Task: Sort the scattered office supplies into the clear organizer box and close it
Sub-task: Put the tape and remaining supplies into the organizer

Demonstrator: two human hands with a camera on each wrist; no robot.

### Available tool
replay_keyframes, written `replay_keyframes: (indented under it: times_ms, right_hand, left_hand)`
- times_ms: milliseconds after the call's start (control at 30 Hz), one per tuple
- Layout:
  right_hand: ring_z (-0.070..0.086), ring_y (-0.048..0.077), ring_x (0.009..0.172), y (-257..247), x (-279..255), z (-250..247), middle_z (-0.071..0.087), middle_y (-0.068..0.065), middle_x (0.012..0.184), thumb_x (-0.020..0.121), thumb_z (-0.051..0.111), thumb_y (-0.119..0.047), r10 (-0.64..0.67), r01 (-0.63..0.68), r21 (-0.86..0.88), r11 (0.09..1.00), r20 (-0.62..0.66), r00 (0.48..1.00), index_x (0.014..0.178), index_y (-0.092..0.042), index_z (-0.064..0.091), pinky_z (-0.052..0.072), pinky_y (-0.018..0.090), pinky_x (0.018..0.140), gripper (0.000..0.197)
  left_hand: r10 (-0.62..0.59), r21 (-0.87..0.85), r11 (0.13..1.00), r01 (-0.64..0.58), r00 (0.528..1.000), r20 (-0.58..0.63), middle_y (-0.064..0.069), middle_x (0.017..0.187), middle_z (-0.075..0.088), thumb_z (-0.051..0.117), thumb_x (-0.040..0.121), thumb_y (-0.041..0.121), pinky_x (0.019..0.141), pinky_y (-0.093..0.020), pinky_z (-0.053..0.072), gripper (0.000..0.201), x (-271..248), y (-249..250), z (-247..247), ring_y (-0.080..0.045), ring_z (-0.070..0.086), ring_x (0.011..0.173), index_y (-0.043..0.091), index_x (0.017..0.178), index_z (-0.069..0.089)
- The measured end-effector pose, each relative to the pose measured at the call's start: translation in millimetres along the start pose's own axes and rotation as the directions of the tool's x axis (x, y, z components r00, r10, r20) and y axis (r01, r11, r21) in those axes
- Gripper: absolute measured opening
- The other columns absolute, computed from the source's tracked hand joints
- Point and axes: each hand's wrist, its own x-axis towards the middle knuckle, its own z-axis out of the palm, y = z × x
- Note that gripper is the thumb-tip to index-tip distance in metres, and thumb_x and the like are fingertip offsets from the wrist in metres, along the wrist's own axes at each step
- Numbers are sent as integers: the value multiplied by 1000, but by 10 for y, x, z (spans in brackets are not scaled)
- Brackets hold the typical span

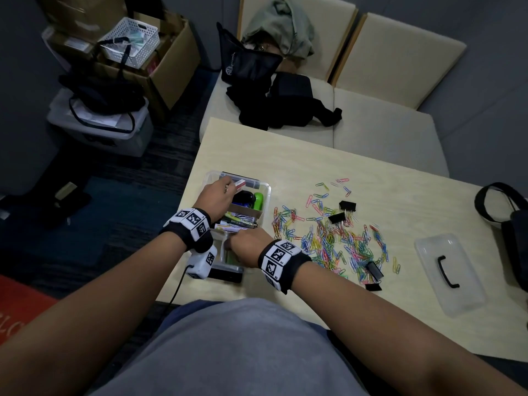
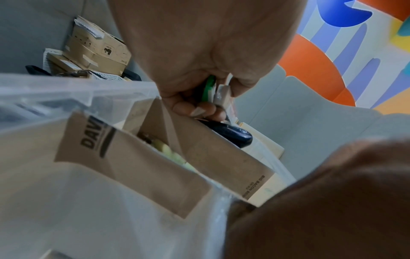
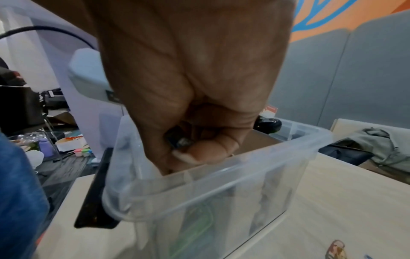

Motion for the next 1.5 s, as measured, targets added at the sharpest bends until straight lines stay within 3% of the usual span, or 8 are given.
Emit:
replay_keyframes:
  times_ms: [333, 467, 633, 800, 900, 1167, 1300, 1500]
  right_hand:
    - [60, 29, 106, -94, 109, -343, 58, 10, 133, 101, 45, -19, 16, 27, -147, 989, 285, 958, 134, -11, 53, 51, 38, 81, 35]
    - [57, 23, 80, -165, 141, -457, 58, 8, 135, 87, 69, -26, 55, 19, -206, 978, 346, 936, 133, -15, 54, 58, 43, 78, 50]
    - [28, 28, 146, -67, -224, -761, 9, 3, 164, 88, 72, -23, 130, -10, -252, 968, 465, 876, 157, -17, 6, 40, 45, 108, 96]
    - [59, 22, 95, 91, 226, -533, 51, 12, 128, 101, 53, -26, 143, -95, -113, 989, 574, 806, 121, -15, 58, 51, 26, 81, 24]
    - [39, 16, 59, 172, 390, -360, 55, 6, 84, 101, 42, -23, 74, -6, -144, 989, 471, 879, 80, -14, 53, 37, 26, 59, 25]
    - [32, 13, 53, 60, 156, -486, 38, -3, 64, 93, 62, -20, 106, -125, 27, 992, 382, 918, 66, -21, 42, 30, 22, 50, 33]
    - [40, 12, 63, 56, 118, -562, 44, -4, 75, 94, 62, -17, 9, 9, -45, 999, 378, 926, 107, -15, 59, 40, 23, 60, 13]
    - [38, 20, 60, 84, 302, -432, 34, -2, 63, 95, 59, -31, 77, 14, -197, 980, 443, 893, 63, -21, 36, 37, 26, 56, 41]
  left_hand:
    - [-15, 3, 1000, 15, 1000, 6, -19, 88, 64, 35, 97, 24, 52, -31, 33, 22, 6, 6, -7, -35, 56, 74, 12, 99, 54]
    - [-27, 7, 1000, 27, 1000, 11, -19, 92, 65, 35, 98, 24, 56, -32, 34, 23, 11, 19, -3, -34, 57, 76, 11, 101, 54]
    - [-30, -10, 999, 30, 1000, 5, -19, 95, 64, 36, 98, 25, 61, -32, 36, 25, 3, 26, -10, -35, 57, 80, 8, 102, 54]
    - [-25, -21, 999, 25, 1000, 4, -20, 92, 63, 35, 99, 25, 60, -32, 36, 24, 9, 8, 0, -35, 56, 78, 8, 99, 53]
    - [-24, -33, 999, 24, 1000, 4, -20, 91, 63, 36, 98, 25, 60, -32, 36, 24, 15, 8, 1, -35, 57, 78, 9, 98, 53]
    - [-25, -36, 999, 26, 1000, 11, -22, 92, 64, 36, 98, 24, 62, -32, 36, 23, 33, 3, -5, -36, 57, 80, 8, 98, 53]
    - [-29, -37, 999, 29, 1000, 11, -23, 97, 64, 36, 99, 24, 64, -32, 39, 24, 33, 13, -6, -36, 58, 83, 8, 101, 54]
    - [-28, -27, 999, 28, 999, 17, -22, 96, 64, 35, 99, 24, 65, -35, 42, 24, 33, 11, -7, -36, 58, 83, 8, 101, 53]
